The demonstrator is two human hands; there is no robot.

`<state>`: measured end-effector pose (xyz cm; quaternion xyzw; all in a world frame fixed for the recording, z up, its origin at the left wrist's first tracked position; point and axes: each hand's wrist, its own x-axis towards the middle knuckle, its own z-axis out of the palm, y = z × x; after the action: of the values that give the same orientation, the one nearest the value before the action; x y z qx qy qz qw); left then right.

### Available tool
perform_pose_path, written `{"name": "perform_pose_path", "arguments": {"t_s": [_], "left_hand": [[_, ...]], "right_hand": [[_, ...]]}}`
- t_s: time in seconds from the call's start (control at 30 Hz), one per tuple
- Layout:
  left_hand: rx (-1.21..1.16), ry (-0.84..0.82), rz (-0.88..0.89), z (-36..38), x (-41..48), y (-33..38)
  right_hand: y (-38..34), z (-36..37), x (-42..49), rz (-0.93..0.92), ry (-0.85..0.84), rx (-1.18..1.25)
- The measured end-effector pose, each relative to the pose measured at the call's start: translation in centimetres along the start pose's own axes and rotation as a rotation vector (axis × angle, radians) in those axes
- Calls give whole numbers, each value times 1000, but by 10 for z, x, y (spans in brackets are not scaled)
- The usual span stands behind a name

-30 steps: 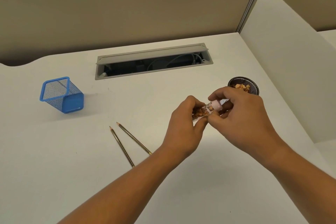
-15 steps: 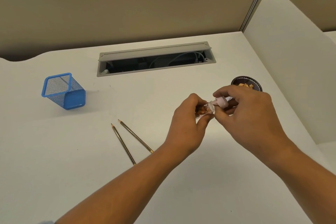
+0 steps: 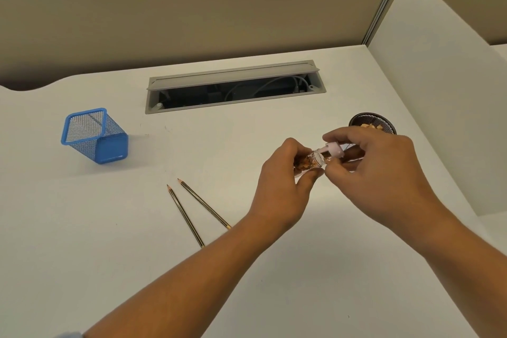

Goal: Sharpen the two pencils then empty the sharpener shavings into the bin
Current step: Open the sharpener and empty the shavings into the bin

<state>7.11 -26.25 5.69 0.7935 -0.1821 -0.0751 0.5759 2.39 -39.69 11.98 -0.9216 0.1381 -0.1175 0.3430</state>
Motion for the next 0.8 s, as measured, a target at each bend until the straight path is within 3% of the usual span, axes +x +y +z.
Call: {"name": "perform_pose_path", "arguments": {"t_s": [0.4,0.8], "left_hand": [[-73,7,16,3,1,-3],[-42,-21,18,16,2,-7]], "right_hand": [[11,6,0,61,46,243],[21,14,2,60,149,306]]}}
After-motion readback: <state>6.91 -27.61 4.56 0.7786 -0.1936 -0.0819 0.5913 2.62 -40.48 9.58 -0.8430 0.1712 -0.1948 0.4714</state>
